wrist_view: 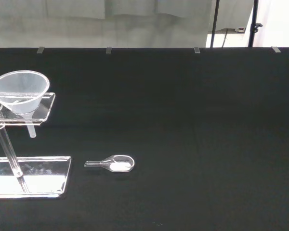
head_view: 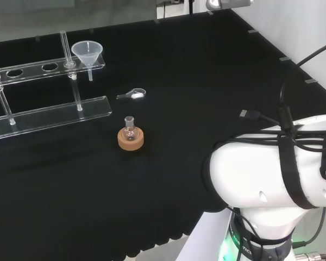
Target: Pick up the funnel from the transparent funnel stand.
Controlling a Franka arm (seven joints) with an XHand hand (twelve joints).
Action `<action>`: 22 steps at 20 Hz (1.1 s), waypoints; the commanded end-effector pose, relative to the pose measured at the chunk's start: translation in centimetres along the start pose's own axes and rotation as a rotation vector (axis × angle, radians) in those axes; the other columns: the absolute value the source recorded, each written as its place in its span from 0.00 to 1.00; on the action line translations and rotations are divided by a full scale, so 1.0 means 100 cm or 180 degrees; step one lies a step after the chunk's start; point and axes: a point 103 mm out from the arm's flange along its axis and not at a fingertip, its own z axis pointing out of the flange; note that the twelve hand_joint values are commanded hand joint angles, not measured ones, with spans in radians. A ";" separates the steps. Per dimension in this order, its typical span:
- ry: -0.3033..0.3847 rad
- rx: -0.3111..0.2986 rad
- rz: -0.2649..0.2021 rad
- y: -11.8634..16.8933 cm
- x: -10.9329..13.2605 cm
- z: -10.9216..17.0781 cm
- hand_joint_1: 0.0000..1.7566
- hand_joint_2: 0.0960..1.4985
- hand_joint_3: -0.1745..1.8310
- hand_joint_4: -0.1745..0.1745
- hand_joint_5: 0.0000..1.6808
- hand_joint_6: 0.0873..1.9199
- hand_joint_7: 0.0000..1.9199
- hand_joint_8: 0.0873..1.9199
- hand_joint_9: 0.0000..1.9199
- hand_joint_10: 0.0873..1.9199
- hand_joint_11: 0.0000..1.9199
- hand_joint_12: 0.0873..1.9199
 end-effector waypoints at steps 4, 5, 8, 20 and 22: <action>-0.0016 -0.0007 0.0023 0.002 0.000 0.001 0.00 0.77 0.30 0.60 0.08 0.00 0.00 0.07 0.03 0.31 0.04 0.70; -0.0014 -0.0005 0.0035 0.003 0.000 0.001 0.00 0.77 0.30 0.60 0.08 0.00 0.00 0.06 0.03 0.31 0.04 0.70; -0.0014 0.0011 0.0051 0.007 -0.001 0.002 0.00 0.78 0.30 0.60 0.08 0.00 0.00 0.06 0.03 0.31 0.04 0.70; -0.0006 0.0149 0.0196 0.052 0.007 0.027 0.00 0.78 0.29 0.60 0.09 0.00 0.00 0.07 0.03 0.31 0.04 0.70; 0.0029 0.0167 0.0186 0.061 0.010 0.033 0.00 0.78 0.29 0.59 0.09 0.00 0.00 0.07 0.03 0.31 0.04 0.70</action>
